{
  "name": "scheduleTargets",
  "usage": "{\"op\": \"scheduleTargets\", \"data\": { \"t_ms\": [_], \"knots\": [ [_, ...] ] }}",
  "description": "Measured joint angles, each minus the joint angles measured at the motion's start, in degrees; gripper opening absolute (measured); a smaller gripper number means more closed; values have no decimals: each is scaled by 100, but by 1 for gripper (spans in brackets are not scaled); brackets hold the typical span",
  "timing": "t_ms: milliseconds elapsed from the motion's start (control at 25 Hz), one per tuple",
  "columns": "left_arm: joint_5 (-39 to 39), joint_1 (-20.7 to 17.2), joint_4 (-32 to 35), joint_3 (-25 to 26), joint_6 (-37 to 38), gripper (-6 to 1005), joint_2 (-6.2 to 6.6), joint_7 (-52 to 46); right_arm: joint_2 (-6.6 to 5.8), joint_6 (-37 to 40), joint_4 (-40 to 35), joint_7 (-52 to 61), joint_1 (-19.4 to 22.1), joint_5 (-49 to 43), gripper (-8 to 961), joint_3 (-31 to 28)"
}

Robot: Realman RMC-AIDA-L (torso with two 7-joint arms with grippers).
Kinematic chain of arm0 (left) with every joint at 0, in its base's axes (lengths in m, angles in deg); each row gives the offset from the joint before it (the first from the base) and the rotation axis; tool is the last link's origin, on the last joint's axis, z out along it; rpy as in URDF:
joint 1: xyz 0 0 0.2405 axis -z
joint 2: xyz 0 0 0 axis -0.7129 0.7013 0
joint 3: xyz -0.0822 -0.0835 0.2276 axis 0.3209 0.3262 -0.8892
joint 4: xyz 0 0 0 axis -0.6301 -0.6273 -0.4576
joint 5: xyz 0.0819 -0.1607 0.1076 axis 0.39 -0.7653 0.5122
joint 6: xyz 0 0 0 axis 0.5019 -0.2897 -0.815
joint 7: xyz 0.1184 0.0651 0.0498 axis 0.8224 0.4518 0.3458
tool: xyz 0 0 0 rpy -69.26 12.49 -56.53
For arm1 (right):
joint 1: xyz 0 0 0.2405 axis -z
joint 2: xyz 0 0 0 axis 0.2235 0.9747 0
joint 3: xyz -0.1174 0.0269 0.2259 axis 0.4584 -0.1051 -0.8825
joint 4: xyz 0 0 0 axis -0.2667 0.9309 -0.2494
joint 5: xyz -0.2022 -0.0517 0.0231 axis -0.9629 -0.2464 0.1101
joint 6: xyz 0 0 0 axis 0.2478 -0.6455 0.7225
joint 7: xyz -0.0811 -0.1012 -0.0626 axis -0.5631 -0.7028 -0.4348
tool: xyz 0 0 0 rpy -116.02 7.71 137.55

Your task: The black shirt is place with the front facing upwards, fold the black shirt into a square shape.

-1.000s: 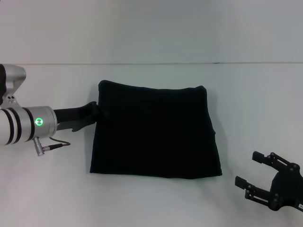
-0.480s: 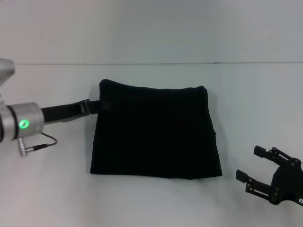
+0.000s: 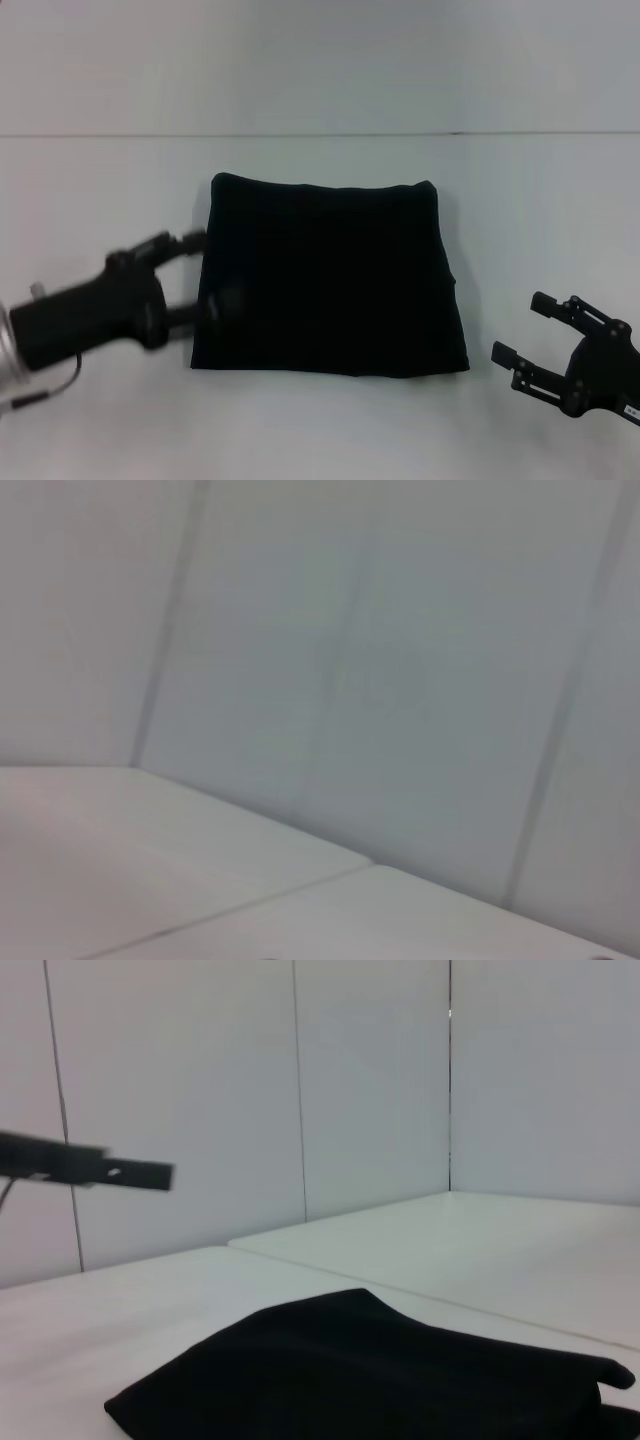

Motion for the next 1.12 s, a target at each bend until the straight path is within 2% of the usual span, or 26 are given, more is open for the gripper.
{"op": "scheduleTargets", "data": {
  "t_ms": [80, 280, 760, 1120],
  "knots": [
    [198, -196, 50, -19, 229, 745, -67, 266, 1, 1, 42, -80, 1, -5, 872, 2],
    [782, -511, 102, 10, 127, 952, -193, 605, 1, -92, 177, -362, 73, -27, 871, 30],
    [1002, -549, -28, 22, -498, 950, -177, 620, -16, -232, 183, -417, 128, -29, 871, 46],
    [969, -558, -31, 27, -524, 950, -194, 625, -7, -240, 183, -431, 116, -26, 872, 46]
  ]
}}
